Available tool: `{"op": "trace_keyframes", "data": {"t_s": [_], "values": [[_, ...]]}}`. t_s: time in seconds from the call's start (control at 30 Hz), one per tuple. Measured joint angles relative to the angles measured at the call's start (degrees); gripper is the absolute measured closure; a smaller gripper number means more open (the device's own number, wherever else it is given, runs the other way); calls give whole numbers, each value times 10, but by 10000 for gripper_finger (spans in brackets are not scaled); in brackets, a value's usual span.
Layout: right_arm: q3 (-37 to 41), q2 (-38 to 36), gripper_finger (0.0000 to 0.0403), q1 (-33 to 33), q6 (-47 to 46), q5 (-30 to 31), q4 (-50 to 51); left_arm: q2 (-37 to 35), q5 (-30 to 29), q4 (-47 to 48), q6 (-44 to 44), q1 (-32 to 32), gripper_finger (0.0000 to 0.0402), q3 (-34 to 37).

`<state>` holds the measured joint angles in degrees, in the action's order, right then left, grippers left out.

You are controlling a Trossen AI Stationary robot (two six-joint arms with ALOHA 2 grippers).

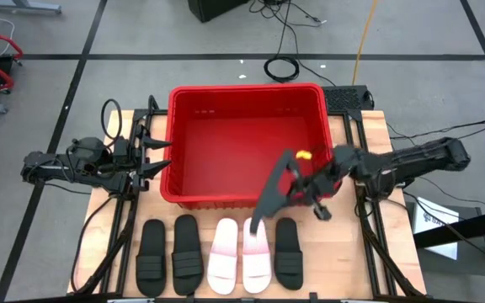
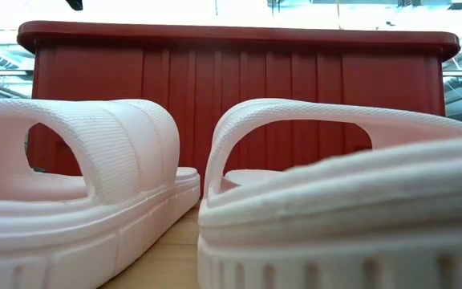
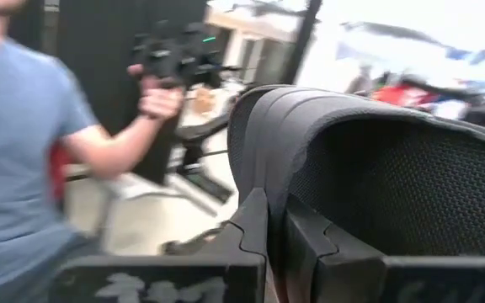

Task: Pick and place slides into bin
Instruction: Put the black slide into the red container

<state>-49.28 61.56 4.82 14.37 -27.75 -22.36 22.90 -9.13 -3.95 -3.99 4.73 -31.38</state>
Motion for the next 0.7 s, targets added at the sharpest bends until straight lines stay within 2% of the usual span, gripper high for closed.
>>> {"op": "trace_keyframes", "data": {"t_s": [0.3,0.57,0.7], "values": [[-15,-93,399,-150,-9,37,41,0,-12,0,-8,0,151,0],[-142,-68,399,-252,-15,19,238,0,-49,-1,-21,0,151,0],[-226,-40,399,-286,18,0,359,0,-86,-2,-19,0,151,0]]}}
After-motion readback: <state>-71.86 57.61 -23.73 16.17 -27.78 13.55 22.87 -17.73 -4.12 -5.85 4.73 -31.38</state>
